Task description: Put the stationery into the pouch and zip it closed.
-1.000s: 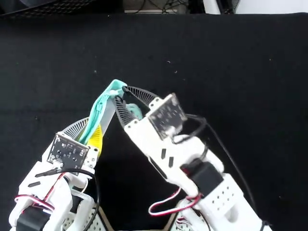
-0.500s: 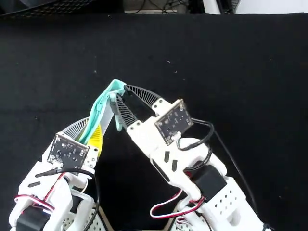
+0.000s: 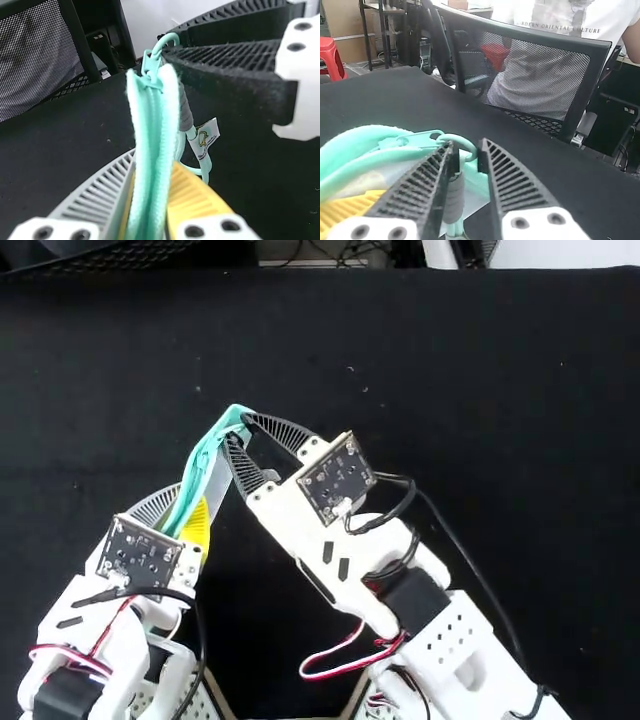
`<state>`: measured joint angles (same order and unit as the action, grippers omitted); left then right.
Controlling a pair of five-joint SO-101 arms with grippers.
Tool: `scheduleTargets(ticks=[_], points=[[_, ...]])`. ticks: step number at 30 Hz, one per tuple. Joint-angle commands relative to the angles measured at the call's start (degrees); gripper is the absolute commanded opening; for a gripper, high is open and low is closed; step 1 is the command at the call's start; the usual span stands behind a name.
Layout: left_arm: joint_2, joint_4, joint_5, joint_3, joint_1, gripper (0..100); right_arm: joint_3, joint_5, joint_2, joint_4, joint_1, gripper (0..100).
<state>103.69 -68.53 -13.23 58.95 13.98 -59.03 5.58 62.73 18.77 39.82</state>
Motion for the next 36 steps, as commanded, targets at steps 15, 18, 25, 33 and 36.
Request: scheduleTargets(ticks=[15, 18, 25, 33, 36], points=[[0.5, 1.1, 0.0, -0.1, 0.7, 3, 0.2, -0.5, -0.4, -3.6, -6.2, 1.2], [0.5, 1.1, 0.0, -0.2, 0.7, 3, 0.2, -1.9, -0.4, -3.6, -7.6, 1.2], [0.5, 1.0, 0.0, -0.4, 0.7, 3, 0.2, -2.6, -0.8, -3.7, -10.6, 1.2], [0.5, 0.9, 0.0, -0.6, 0.7, 3, -4.7, -2.5, -0.9, -10.5, -10.6, 1.2], [0.5, 0.8, 0.0, -0.6, 0.7, 3, -5.5, -2.5, -0.9, -11.9, -11.6, 1.2]])
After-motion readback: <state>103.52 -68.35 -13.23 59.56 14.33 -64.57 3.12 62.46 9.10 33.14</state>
